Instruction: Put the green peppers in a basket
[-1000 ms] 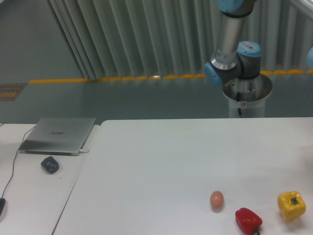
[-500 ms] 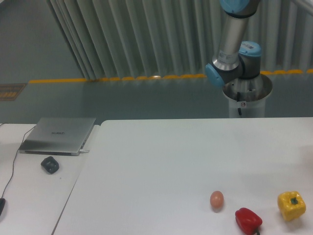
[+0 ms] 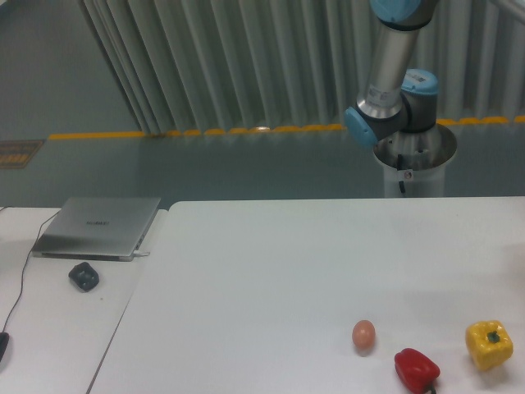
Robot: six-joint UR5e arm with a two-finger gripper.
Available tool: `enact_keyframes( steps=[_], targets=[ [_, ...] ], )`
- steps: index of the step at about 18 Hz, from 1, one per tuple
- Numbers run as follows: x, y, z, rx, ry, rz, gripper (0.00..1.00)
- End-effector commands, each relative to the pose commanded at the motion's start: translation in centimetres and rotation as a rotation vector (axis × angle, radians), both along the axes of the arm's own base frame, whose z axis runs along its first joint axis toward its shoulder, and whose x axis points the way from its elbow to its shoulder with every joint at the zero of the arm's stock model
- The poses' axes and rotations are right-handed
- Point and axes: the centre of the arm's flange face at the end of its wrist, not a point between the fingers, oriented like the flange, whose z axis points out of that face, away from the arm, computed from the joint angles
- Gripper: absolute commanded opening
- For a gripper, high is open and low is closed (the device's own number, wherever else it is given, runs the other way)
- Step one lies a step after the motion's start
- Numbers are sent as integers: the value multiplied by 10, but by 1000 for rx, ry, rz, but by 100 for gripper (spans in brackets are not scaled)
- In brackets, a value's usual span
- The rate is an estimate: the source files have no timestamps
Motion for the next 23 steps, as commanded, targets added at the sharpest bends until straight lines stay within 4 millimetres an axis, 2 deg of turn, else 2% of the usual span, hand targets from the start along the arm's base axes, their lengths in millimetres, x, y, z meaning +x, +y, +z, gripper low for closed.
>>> enact_keyframes(
  steps=[3, 7, 14, 23],
  targets=[
    [16, 25, 2, 63, -51, 122, 100],
    [44, 57, 23, 80, -39, 205, 100],
    [90, 116, 24, 107, -50, 326, 100],
    [110, 143, 18, 121, -71, 467, 100]
  ],
)
